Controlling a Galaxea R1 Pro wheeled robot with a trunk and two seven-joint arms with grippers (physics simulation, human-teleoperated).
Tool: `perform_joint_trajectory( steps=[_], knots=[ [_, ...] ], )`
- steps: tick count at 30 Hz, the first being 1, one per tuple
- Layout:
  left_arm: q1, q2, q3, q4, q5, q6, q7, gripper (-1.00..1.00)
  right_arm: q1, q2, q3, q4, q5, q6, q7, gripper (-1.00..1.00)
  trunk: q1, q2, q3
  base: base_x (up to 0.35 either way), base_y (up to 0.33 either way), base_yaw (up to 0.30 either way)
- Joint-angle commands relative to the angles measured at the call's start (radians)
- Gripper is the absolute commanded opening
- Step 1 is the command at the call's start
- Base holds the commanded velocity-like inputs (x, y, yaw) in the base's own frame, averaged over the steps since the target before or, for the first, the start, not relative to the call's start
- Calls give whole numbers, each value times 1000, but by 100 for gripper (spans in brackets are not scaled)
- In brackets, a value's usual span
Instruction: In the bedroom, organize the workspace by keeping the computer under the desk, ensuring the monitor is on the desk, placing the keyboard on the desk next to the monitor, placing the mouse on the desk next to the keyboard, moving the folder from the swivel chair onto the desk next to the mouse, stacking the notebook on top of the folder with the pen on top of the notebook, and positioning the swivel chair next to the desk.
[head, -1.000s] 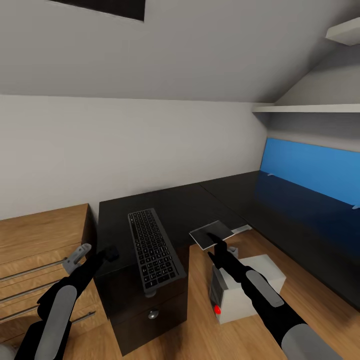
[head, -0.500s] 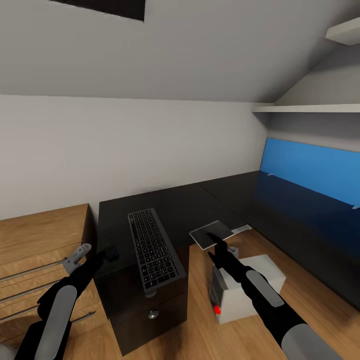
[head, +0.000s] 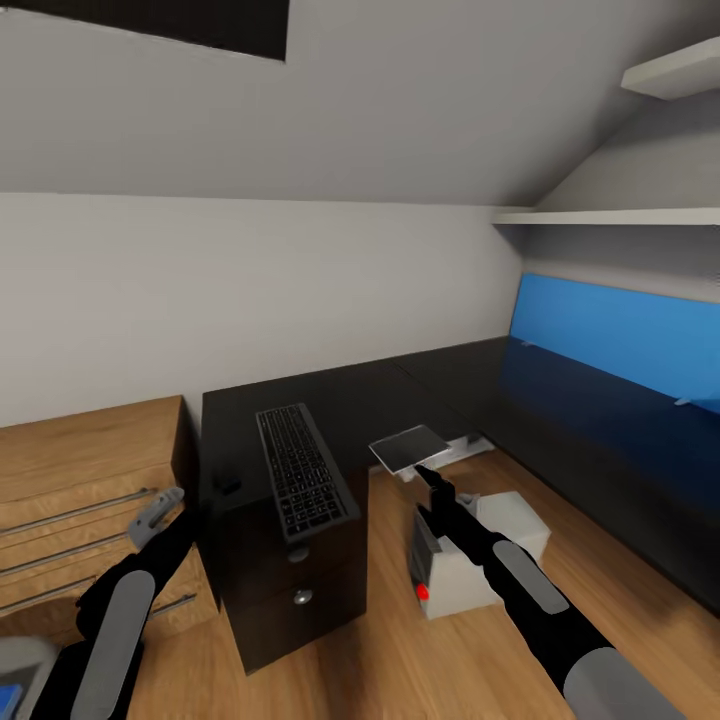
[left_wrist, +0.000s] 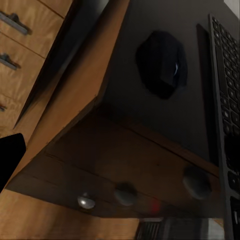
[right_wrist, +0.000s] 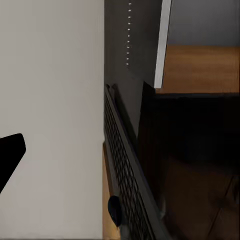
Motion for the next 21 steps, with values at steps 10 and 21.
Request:
perform_joint_trajectory(
  steps=[10, 21],
  knots=[
    [-1, -1, -5, -2, 9, 5, 7, 100, -1, -1, 3, 0, -7, 0, 2, 100, -1, -1, -1, -311, -124, 0],
    [-1, -1, -6, -1, 9, 6, 6, 100, -1, 2, 5, 0, -7, 0, 1, 100, -1, -1, -1, -132, -49, 0]
  ],
)
